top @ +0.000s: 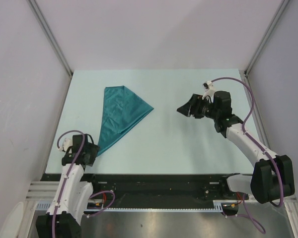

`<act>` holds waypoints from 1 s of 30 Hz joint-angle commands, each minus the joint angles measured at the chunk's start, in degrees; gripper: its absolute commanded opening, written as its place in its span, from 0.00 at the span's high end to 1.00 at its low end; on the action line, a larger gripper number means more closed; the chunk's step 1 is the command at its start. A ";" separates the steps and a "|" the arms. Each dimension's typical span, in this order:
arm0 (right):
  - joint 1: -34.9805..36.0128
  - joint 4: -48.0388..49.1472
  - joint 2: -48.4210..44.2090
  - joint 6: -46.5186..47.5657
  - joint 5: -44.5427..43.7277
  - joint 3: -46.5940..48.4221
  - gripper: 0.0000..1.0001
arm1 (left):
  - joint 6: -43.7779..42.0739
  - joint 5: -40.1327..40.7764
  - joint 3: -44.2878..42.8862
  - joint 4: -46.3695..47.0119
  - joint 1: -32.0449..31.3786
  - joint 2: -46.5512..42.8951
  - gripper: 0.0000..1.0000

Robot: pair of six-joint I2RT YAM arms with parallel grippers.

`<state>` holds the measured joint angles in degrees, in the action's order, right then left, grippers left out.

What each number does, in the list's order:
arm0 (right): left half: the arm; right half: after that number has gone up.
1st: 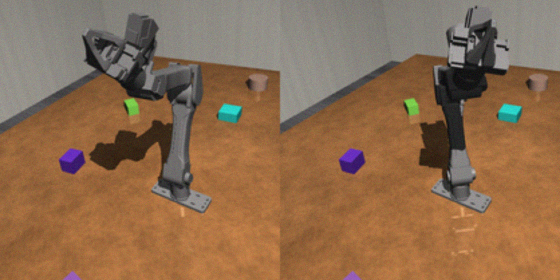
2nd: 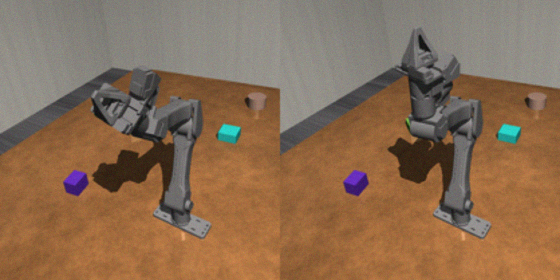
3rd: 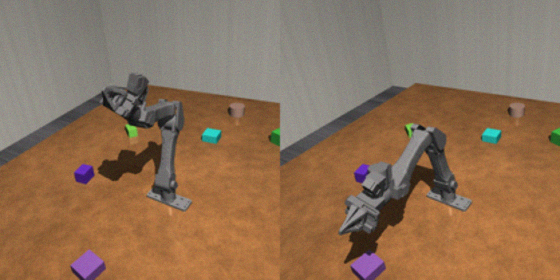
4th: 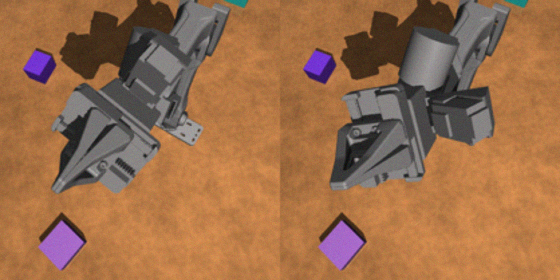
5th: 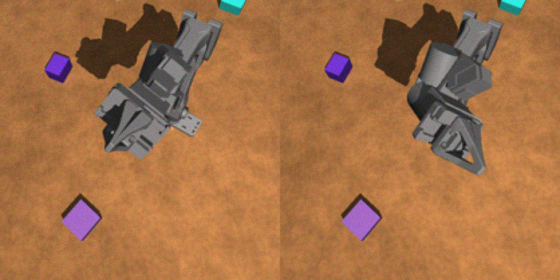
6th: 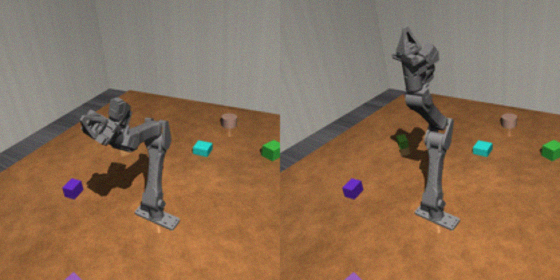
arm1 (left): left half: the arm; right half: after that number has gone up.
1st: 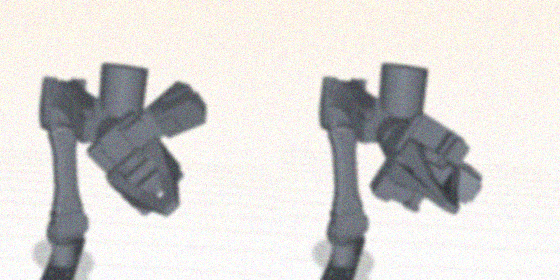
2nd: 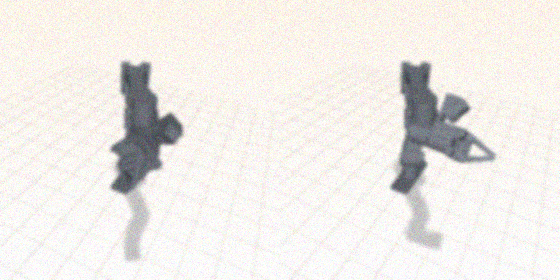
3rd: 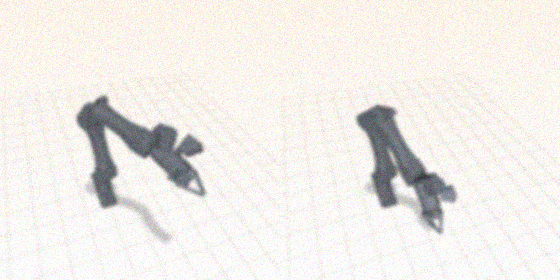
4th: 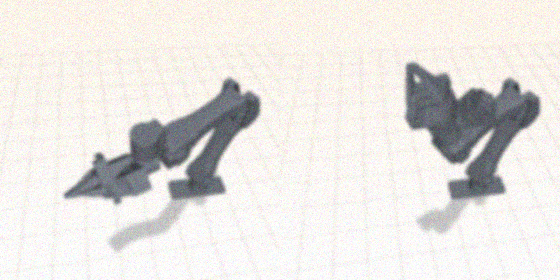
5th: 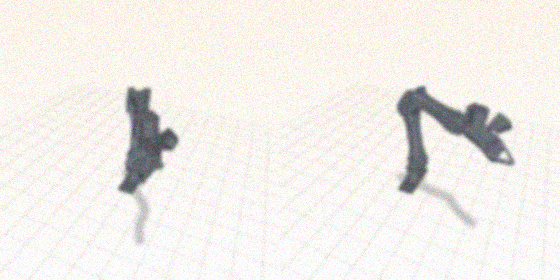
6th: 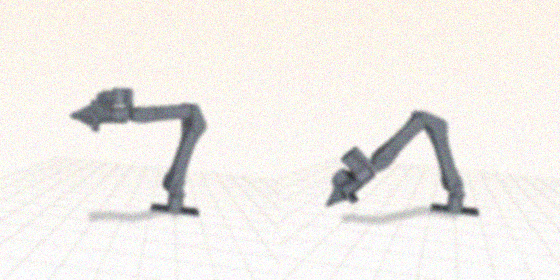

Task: Fold the napkin, place the utensils inside, and roll it up
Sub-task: Fold the napkin

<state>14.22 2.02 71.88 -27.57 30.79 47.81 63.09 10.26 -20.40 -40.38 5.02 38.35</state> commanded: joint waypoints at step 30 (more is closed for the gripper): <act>-1.12 2.81 -1.56 -1.26 1.65 -1.23 0.28 | 5.03 -1.21 4.93 6.19 0.52 0.76 0.72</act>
<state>13.37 2.50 71.70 -28.88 31.55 46.72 66.13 8.69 -16.16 -34.74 5.02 39.42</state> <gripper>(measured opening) 0.718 0.308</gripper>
